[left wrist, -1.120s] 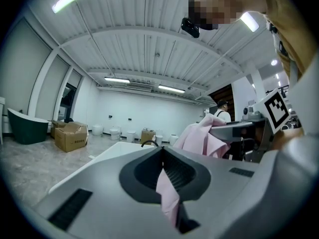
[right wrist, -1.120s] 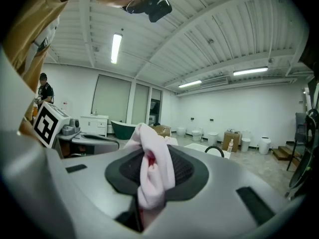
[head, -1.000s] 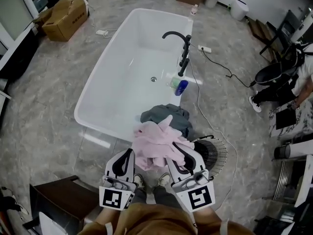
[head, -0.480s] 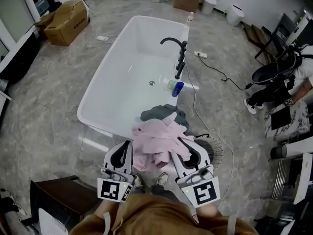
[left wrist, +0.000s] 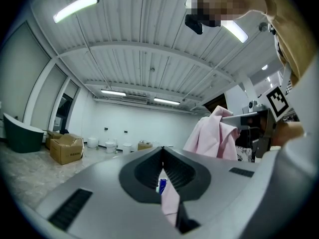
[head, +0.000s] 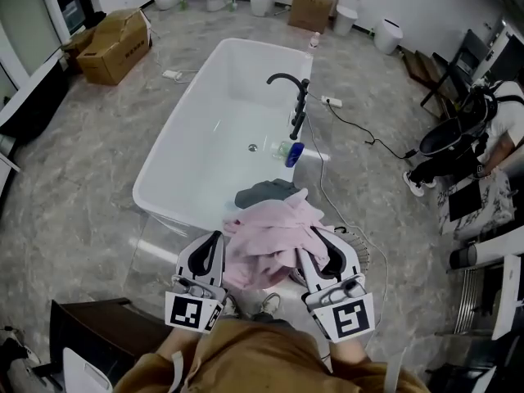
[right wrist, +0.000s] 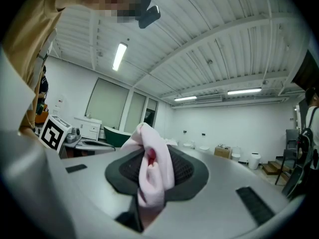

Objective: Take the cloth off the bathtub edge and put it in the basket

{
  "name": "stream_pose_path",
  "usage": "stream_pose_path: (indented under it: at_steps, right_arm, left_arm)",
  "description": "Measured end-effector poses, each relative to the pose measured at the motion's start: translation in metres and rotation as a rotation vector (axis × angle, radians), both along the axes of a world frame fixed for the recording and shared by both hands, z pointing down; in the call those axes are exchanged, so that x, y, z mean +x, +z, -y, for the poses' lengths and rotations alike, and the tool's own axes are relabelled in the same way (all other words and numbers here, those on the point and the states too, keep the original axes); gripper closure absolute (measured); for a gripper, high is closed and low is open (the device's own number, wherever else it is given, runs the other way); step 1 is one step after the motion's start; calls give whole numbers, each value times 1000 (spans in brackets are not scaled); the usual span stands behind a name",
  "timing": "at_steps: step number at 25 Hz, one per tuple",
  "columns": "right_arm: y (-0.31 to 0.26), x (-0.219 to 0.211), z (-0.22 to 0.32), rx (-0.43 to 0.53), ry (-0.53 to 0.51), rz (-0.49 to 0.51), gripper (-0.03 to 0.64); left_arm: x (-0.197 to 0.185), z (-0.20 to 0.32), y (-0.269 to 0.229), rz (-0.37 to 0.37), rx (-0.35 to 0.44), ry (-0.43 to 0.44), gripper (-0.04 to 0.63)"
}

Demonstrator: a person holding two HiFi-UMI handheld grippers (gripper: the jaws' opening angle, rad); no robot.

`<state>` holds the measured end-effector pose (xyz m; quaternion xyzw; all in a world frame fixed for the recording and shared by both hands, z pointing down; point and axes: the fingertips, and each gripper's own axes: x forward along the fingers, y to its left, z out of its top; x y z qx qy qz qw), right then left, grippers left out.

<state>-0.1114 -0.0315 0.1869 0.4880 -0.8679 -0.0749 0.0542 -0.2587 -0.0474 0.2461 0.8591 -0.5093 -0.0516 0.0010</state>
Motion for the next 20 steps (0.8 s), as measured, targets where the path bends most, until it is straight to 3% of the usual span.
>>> stream_pose_path:
  at_steps: [7, 20]
  right_arm:
    - [-23, 5, -13, 51, 36, -12, 525]
    - [-8, 7, -36, 24, 179, -24, 525]
  left_arm:
    - [2, -8, -13, -14, 33, 26, 588]
    - [-4, -21, 0, -21, 15, 136, 588]
